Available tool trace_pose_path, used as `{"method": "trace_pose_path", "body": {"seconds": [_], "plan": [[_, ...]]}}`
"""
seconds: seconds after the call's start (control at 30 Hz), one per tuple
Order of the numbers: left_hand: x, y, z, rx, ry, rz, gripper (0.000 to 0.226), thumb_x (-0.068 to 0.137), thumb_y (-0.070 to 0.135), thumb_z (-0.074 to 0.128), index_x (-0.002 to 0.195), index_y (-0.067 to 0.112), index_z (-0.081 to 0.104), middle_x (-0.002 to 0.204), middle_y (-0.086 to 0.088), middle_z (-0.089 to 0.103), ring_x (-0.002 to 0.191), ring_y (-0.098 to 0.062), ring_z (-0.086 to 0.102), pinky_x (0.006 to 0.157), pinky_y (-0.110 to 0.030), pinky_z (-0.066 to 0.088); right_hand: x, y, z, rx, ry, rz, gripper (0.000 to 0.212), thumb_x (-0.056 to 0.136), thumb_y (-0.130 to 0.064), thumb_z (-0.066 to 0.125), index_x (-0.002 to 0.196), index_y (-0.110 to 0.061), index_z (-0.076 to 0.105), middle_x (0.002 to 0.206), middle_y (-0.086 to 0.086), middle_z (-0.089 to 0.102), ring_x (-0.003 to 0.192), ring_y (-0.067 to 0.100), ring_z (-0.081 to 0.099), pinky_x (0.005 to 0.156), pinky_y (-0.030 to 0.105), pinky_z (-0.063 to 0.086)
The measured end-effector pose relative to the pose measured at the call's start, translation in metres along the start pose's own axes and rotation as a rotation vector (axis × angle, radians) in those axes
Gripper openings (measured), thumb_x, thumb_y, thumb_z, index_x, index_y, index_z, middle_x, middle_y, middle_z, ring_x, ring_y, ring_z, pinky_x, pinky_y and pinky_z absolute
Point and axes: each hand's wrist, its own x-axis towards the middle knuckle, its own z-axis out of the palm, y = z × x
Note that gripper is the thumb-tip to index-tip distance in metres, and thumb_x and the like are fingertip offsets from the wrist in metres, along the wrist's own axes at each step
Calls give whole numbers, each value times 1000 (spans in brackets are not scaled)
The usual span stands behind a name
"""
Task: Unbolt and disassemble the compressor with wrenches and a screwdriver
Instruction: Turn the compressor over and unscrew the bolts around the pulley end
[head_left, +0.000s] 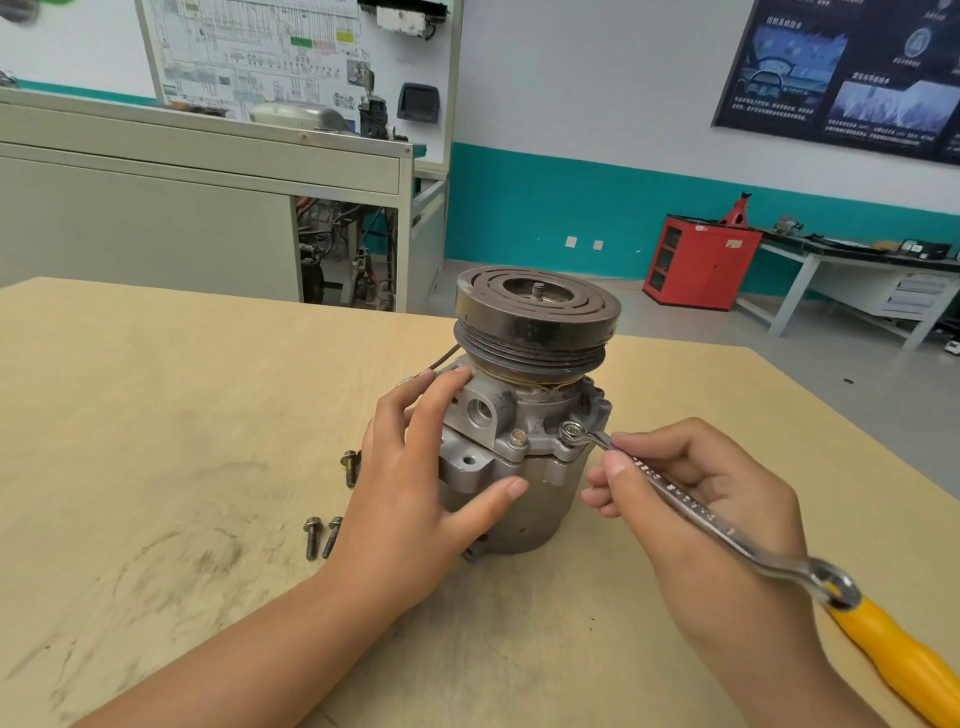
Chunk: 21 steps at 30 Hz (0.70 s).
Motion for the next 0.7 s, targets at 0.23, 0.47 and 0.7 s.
{"method": "trace_pose_path", "body": {"seconds": [0.23,0.47,0.7], "plan": [[-1,0,-1,4,-12,9,78,69,65,61,124,74,7,134,21,22,133,-9,27,103,-22,25,30,-3,-18,496,-132,458,14,68,-4,62,81,2,64,58,10,62,46,11,56,43,17,46],[0,0,-1,0,-4,24,77,71,68,62,125,74,8,135,20,23,132,-8,28,101,-19,23,44,11,-2,579,-85,482,21,74,-17,56,88,-2,60,57,1,58,47,7,51,43,15,41],[0,0,0,15,-4,18,79,68,63,61,124,73,5,137,19,22,132,-8,27,102,-22,25,43,4,-4,483,90,111,13,78,-19,57,84,-7,55,58,2,64,52,12,60,49,19,48]]}}
